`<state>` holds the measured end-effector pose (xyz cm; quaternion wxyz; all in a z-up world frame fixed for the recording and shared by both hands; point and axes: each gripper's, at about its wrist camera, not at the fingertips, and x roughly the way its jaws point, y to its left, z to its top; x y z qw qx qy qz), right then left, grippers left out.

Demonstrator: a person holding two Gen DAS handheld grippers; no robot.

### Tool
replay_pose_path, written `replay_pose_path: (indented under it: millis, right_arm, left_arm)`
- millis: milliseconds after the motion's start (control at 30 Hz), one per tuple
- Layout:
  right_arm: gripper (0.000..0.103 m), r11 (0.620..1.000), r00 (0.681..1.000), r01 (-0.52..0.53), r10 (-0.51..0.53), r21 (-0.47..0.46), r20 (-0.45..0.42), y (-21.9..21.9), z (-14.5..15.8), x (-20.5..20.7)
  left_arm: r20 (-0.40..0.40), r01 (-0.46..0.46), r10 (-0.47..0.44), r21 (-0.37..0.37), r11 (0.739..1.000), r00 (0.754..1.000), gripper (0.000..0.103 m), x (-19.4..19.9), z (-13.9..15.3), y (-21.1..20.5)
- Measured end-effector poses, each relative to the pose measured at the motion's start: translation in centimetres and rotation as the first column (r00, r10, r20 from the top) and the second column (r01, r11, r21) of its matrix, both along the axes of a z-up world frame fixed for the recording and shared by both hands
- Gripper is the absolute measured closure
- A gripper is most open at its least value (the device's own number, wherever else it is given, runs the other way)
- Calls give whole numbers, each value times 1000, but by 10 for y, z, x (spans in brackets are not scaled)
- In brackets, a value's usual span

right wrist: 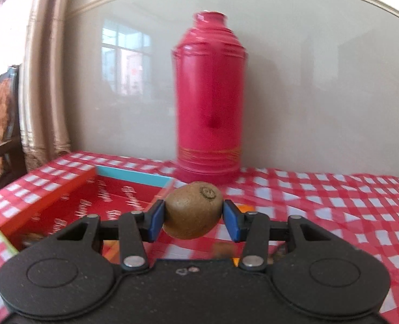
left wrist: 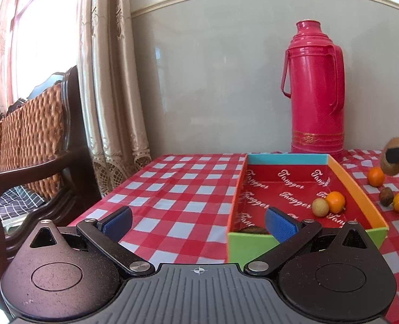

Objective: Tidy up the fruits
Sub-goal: 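Carry the kiwi with the right gripper into the box and release, then reach the left gripper to the orange tangerine and grasp it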

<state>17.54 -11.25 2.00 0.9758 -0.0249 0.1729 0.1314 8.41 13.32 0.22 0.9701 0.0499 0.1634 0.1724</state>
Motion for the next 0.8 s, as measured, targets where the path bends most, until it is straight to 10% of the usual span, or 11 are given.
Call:
replay_pose_path:
  millis: [467,533,600,800]
  right_arm:
    - [62,987,987,-163,163,-13,-16,75,-2,-25]
    - [53,985,986,-168,168,-43,-1,83,-5,-29]
    - [23,986,986,-157,160,-56,56,86,-4,-38]
    - [16,990,977,-134,139,-42,162,66,5,-51]
  left_arm:
    - [-35,-72,72,-10,997,997,0,-18,-1,34]
    - [-36,-74,73,-8,997,997,0,-20,-1,36]
    - [-33,-73,73,-10,997,997,0,-22,-1,37]
    - [-14,-57,57,-14,998,998,0,-21,3,31]
